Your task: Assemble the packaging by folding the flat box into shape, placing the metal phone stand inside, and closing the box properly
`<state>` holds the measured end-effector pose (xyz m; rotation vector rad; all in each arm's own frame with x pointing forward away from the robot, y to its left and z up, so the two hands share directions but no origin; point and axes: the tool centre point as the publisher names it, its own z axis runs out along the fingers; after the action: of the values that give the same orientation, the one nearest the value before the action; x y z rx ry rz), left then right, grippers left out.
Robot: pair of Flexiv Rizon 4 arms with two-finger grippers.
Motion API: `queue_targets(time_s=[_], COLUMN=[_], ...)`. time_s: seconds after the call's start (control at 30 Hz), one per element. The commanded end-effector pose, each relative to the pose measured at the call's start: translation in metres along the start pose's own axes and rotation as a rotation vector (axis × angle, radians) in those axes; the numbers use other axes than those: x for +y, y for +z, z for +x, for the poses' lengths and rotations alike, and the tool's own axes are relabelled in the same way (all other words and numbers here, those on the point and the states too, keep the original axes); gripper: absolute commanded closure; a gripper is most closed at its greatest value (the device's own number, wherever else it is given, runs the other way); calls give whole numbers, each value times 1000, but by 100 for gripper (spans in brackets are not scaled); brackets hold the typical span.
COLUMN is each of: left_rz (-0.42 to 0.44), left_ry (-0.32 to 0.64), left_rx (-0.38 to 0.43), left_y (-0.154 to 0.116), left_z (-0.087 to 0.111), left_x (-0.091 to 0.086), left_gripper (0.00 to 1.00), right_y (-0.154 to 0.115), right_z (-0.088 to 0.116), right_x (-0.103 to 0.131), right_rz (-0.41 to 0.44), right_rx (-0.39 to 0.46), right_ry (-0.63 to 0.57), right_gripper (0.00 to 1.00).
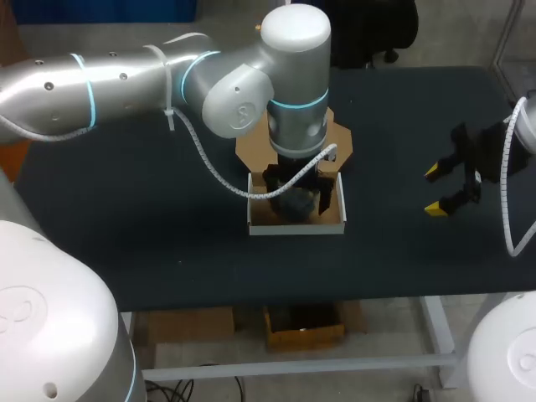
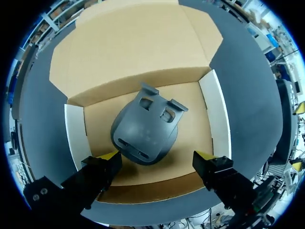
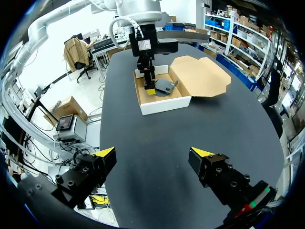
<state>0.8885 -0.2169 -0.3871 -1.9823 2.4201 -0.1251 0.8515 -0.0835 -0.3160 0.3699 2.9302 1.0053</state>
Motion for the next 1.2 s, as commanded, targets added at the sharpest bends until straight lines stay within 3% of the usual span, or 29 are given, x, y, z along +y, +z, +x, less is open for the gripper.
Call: queue_targets(time_s=[0.03, 0.83, 1.2], left_rz=[-5, -15, -31], left_ry=[-11, -98, -189], left_rx=[12, -29, -20], left_y=[3, 5, 4], left_z=[0, 21, 22], left_x=[3, 46, 61], left_gripper=[0, 0, 0], right_y=[-1, -1, -1], right_z=[0, 0, 0], right_x=[-1, -1, -1], right_rz=[-4, -4, -4], right_rx=[1, 1, 1], right_ry=[-2, -2, -2], right_gripper=[0, 0, 0])
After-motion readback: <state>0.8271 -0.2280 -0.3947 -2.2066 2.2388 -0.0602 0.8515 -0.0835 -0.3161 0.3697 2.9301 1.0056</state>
